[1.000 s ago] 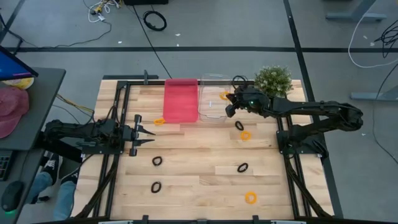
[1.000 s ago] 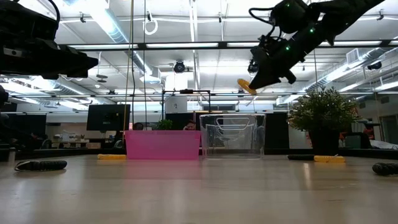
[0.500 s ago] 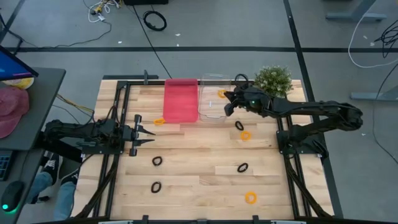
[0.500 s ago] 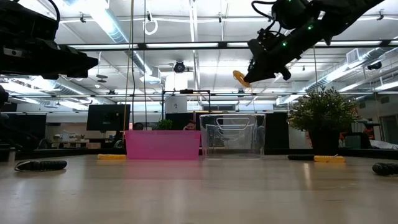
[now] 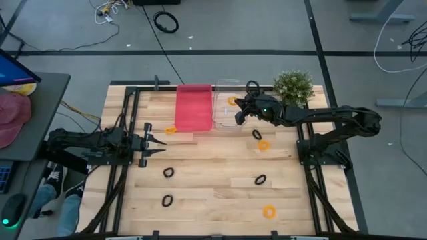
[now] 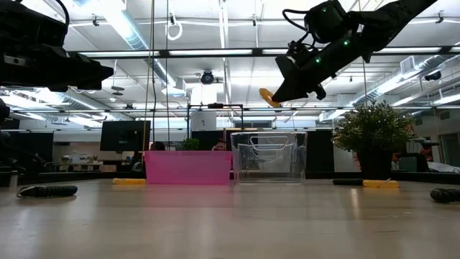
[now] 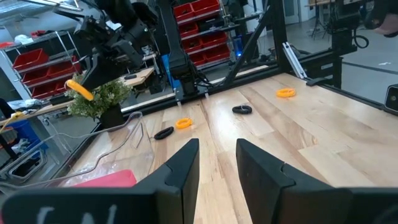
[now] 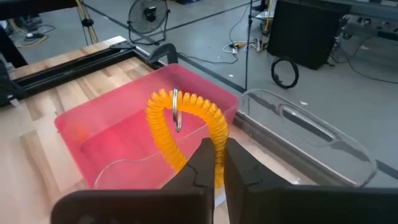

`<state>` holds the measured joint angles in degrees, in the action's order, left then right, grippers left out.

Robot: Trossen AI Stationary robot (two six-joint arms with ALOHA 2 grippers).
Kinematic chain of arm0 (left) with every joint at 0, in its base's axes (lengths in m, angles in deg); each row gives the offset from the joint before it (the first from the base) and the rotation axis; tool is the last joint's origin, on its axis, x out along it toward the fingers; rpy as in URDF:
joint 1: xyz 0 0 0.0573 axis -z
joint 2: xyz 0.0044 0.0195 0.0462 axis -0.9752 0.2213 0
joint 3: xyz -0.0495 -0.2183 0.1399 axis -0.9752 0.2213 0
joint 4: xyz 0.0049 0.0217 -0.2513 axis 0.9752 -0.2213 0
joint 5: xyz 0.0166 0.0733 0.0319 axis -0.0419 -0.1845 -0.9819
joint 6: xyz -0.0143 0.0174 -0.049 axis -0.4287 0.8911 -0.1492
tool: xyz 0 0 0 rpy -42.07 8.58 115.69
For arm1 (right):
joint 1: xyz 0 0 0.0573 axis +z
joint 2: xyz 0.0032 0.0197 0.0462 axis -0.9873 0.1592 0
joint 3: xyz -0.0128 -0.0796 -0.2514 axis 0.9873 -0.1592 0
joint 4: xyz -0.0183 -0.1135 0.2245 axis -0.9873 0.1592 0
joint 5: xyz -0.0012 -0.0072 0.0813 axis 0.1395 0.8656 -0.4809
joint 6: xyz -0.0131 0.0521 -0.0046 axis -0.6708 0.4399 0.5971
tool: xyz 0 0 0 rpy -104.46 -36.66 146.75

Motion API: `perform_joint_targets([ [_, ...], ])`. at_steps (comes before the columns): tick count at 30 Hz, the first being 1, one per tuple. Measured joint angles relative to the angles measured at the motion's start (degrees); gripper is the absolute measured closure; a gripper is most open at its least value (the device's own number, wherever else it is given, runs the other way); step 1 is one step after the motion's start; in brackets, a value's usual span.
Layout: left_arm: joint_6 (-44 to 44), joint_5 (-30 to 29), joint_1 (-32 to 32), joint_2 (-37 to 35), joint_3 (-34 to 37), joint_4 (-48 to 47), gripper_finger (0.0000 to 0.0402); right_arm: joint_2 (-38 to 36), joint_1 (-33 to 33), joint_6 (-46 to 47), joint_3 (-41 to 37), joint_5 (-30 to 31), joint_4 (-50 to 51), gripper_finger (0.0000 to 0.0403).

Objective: Sort spring keychains
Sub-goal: Put the yellow spring keychain into the transparent bin, then put the orange spring keychain into the transparent bin

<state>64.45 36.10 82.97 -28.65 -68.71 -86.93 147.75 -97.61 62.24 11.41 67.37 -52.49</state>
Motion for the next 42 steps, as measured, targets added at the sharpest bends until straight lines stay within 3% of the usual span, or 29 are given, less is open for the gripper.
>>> perform_joint_targets([
  [8, 0.01, 0.0, -0.01, 0.01, 0.0, -0.01, 0.0289, -0.02, 0.02, -0.03, 0.0, -0.81, -0.18, 0.0382],
  [35, 0.01, 0.0, -0.01, 0.02, 0.0, 0.0, 0.0289, -0.07, 0.02, 0.1, 0.0, -2.05, 1.79, 0.0234],
  [42, 0.02, 0.0, 0.0, 0.02, 0.0, 0.0, 0.0289, -2.45, -0.01, -1.37, 0.0, -9.2, 1.93, 0.022],
])
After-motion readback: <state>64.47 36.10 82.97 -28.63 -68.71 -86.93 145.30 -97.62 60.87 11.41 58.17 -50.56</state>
